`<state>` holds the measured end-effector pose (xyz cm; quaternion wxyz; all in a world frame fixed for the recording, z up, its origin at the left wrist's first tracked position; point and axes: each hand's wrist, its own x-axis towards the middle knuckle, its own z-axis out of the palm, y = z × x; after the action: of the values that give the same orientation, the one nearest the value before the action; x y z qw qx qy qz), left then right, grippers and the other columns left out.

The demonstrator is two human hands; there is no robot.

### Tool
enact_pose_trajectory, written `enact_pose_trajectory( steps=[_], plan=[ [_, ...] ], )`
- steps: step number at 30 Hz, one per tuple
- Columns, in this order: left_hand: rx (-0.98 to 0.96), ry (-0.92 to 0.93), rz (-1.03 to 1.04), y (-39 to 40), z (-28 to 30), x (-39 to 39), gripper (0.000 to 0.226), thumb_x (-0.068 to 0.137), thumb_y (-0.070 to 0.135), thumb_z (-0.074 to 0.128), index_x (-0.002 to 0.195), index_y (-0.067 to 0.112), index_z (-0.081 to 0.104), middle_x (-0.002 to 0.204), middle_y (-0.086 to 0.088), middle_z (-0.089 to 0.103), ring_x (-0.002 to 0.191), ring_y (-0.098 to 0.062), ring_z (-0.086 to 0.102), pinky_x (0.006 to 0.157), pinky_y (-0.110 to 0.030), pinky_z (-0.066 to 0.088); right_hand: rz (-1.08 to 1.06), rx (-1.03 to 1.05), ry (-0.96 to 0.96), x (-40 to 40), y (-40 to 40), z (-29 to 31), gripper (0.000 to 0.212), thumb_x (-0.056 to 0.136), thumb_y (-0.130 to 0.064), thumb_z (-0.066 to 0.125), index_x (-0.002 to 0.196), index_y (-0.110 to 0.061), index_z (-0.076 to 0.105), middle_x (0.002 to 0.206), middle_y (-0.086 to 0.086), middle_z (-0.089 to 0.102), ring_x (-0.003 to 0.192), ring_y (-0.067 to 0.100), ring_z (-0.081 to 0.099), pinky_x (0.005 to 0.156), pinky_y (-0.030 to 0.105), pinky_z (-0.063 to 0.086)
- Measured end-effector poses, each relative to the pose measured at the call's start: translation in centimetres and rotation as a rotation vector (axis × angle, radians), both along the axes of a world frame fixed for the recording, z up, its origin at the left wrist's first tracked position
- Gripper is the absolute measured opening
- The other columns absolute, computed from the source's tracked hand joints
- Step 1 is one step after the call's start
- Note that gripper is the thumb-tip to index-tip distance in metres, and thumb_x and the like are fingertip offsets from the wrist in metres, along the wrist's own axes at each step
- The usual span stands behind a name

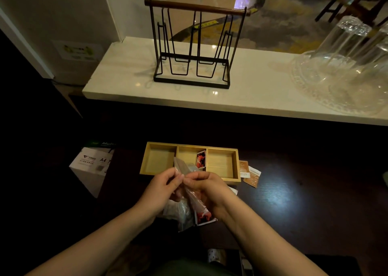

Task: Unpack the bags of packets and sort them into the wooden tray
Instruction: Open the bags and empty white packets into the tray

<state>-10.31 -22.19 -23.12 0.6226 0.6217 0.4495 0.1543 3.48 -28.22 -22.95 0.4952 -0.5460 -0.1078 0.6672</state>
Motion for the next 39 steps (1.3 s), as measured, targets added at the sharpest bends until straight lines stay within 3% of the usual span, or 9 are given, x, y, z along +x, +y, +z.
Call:
enact_pose_trajectory(
  steps=[6,12,16,21,25,28,30,34,39],
  plan=[
    [-0.053,-0.042,0.007,-0.4,0.1,0.2,0.022,0.096,0.015,0.046,0.076,0.012,0.053,0.071,-0.004,0.059,0.064,-0.011,0.061,0.061,-0.031,0.054,-0.089,-0.067,-0.045,1.0,-0.4,0.4,0.009,0.087,-0.002,0.056,0.089,-0.002,0.065,0.080,0.009,0.067,0.071,0.021,0.065,0.060,0.028,0.054],
    [0.428,0.383,-0.322,0.6,1.7,-1.8,0.019,0.095,0.023,0.047,0.078,0.018,0.054,0.078,-0.004,0.062,0.072,-0.020,0.059,0.064,-0.036,0.049,0.213,0.266,-1.427,4.8,-1.4,0.1,0.009,0.086,-0.007,0.061,0.082,-0.014,0.058,0.080,-0.004,0.060,0.070,0.013,0.057,0.061,0.023,0.046],
    [0.684,0.573,-0.527,2.3,3.5,-2.1,0.019,0.094,0.031,0.046,0.076,0.026,0.050,0.078,0.008,0.053,0.069,-0.009,0.052,0.060,-0.027,0.041,0.614,0.512,-1.837,6.3,-1.6,1.6,0.015,0.084,-0.009,0.062,0.091,-0.015,0.051,0.084,0.000,0.055,0.064,0.012,0.044,0.055,0.026,0.037],
    [0.631,0.381,-0.411,2.9,4.8,-0.5,0.021,0.093,0.025,0.049,0.073,0.022,0.056,0.089,0.008,0.053,0.081,-0.005,0.054,0.076,-0.026,0.050,0.449,0.529,-1.937,6.5,-1.0,4.5,0.016,0.082,-0.017,0.067,0.092,-0.017,0.055,0.087,-0.001,0.055,0.072,0.019,0.058,0.051,0.032,0.049],
    [0.512,0.252,-0.261,3.1,4.5,0.7,0.022,0.093,0.016,0.051,0.085,0.002,0.066,0.094,-0.006,0.057,0.087,-0.020,0.059,0.079,-0.041,0.054,0.430,0.638,-1.499,3.2,-1.0,6.3,0.037,0.084,-0.035,0.065,0.116,-0.022,0.050,0.105,-0.011,0.054,0.090,0.004,0.057,0.075,0.016,0.047],
    [0.546,0.215,-0.241,3.2,4.7,1.0,0.023,0.092,0.016,0.052,0.075,0.006,0.063,0.085,-0.004,0.055,0.081,-0.020,0.058,0.072,-0.036,0.048,0.568,0.634,-1.535,1.1,-0.1,4.4,0.059,0.083,-0.029,0.067,0.133,-0.022,0.038,0.121,-0.002,0.055,0.101,0.015,0.060,0.081,0.032,0.053],
    [0.491,0.184,-0.256,3.3,5.2,0.8,0.028,0.090,0.026,0.053,0.064,0.017,0.057,0.075,0.001,0.053,0.075,-0.016,0.056,0.069,-0.032,0.043,0.519,0.669,-1.583,1.1,0.9,3.5,0.046,0.085,-0.023,0.062,0.128,-0.022,0.043,0.113,0.002,0.061,0.095,0.023,0.063,0.076,0.044,0.053],
    [0.134,-0.089,0.057,4.5,4.4,-0.7,0.026,0.094,0.025,0.045,0.075,0.011,0.059,0.076,0.002,0.062,0.083,-0.014,0.061,0.072,-0.027,0.048,0.418,0.735,-1.537,1.5,3.2,4.9,0.027,0.086,-0.027,0.057,0.111,-0.019,0.055,0.101,0.003,0.066,0.089,0.024,0.066,0.071,0.047,0.054],
    [-0.469,-0.055,0.227,4.7,-0.3,-2.8,0.040,0.094,0.048,0.039,0.111,0.017,0.058,0.114,-0.021,0.063,0.095,-0.036,0.063,0.077,-0.049,0.053,0.335,0.881,-1.289,0.3,5.7,8.7,0.020,0.081,-0.026,0.069,0.093,-0.012,0.062,0.086,-0.002,0.066,0.081,0.011,0.064,0.069,0.029,0.054]
  ],
)
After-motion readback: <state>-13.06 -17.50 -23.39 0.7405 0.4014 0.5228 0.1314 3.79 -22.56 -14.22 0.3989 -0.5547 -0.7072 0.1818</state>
